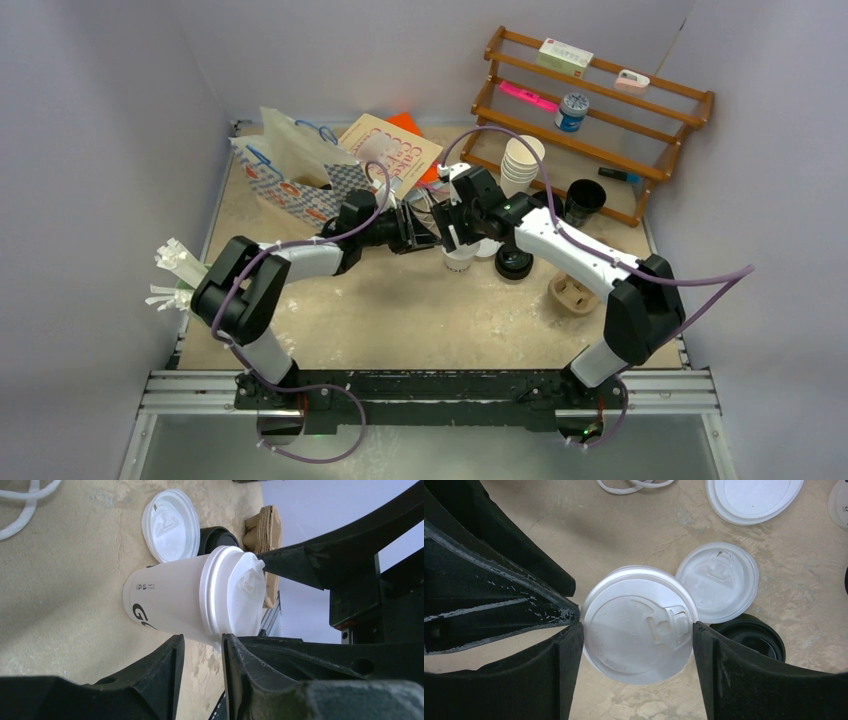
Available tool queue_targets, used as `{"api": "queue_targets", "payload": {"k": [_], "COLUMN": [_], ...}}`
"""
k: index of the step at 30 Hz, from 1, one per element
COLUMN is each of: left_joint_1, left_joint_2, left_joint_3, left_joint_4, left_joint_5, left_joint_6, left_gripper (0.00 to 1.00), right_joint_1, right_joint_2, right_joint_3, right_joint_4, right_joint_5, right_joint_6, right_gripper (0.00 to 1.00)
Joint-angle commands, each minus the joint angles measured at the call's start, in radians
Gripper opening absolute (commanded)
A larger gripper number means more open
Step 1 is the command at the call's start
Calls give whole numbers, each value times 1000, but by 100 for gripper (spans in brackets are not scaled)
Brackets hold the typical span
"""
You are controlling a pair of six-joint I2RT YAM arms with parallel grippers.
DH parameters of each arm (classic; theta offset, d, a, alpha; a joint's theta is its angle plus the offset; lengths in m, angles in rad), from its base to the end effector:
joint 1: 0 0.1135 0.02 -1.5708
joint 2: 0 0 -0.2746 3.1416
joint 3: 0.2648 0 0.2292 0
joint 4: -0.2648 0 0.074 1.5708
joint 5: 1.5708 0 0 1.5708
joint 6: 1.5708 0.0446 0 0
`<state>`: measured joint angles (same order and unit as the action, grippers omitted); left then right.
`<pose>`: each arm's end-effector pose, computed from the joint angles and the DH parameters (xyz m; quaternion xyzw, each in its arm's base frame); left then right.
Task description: Pack the takeout coffee
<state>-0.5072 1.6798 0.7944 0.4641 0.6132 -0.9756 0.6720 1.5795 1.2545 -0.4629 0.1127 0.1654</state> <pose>0.2822 -0.1862 0.2080 -0.0261 0.8164 -0.5368 0.2112 0.2650 0.2044 0.2904 -0.2105 0.8988 0.1073 0.3692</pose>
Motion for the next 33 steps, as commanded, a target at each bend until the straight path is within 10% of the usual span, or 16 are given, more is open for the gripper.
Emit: {"api": "queue_targets", "payload": {"k": [1, 33], "left_joint_1": [-8, -38], "left_joint_2": [-6, 33], "left_joint_3": [-1, -7], "left_joint_4": [125, -94], "left_joint_5": [1, -41], "left_joint_6": [-68, 112], "left_gripper": [37, 26], "right_joint_1": [-2, -2], "right_joint_2": [20, 37], "right_joint_3": [-43, -44], "right_joint_4": [-69, -98], "right_joint_5": [-2, 11], "right_joint_6": [17, 49], "right_gripper": [78, 76]}}
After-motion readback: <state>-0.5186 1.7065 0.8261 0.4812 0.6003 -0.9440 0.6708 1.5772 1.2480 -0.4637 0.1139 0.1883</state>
